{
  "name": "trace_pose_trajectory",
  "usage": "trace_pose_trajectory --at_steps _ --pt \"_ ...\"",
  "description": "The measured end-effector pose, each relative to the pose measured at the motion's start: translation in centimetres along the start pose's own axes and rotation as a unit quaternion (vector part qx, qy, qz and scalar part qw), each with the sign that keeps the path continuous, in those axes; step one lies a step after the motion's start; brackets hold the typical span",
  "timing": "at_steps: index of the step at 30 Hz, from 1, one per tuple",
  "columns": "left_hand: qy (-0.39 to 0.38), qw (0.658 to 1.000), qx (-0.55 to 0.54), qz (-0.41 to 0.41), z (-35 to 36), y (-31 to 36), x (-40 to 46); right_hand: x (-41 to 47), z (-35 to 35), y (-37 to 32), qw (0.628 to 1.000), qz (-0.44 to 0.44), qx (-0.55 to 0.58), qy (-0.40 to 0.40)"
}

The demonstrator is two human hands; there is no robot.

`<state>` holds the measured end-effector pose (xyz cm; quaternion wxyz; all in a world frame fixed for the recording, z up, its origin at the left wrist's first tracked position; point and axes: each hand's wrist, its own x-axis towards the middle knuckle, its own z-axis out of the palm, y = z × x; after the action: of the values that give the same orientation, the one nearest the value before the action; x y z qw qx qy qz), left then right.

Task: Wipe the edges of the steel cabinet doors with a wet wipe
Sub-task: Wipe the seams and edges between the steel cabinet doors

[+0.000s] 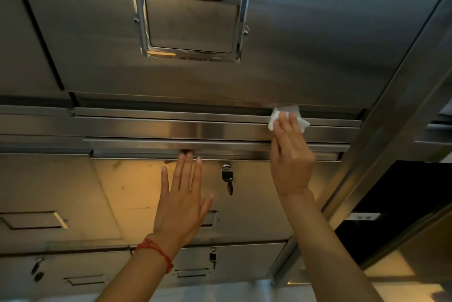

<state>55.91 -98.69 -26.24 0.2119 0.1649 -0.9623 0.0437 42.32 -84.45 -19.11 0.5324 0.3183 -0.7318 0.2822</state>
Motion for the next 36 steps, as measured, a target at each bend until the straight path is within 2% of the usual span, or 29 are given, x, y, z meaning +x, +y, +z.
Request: trace_pose_trajectory --at_steps 14,25,28,32,36 --pt "-0.015 1.0 -0.012 -0.009 -0.2 0.2 0.0 -0.1 2.6 -6.3 0.999 -0.033 0.032 -0.008" --pt "-0.054 0.998 0.038 0.021 -0.3 -0.5 -0.1 0.4 3.7 -12.4 0.994 -0.041 0.067 -0.073" --pt "-0.067 0.997 0.022 0.033 -0.4 -0.6 -0.2 0.7 3.5 -12.6 0.993 -0.052 0.069 -0.079" --pt "-0.058 0.998 0.013 0.005 -1.4 -0.5 -0.1 0.9 3.1 -11.7 0.99 -0.085 0.069 -0.088" --pt "-0.015 1.0 0.002 0.013 -1.3 -0.9 -0.2 0.9 2.8 -10.6 0.989 -0.094 0.074 -0.089"
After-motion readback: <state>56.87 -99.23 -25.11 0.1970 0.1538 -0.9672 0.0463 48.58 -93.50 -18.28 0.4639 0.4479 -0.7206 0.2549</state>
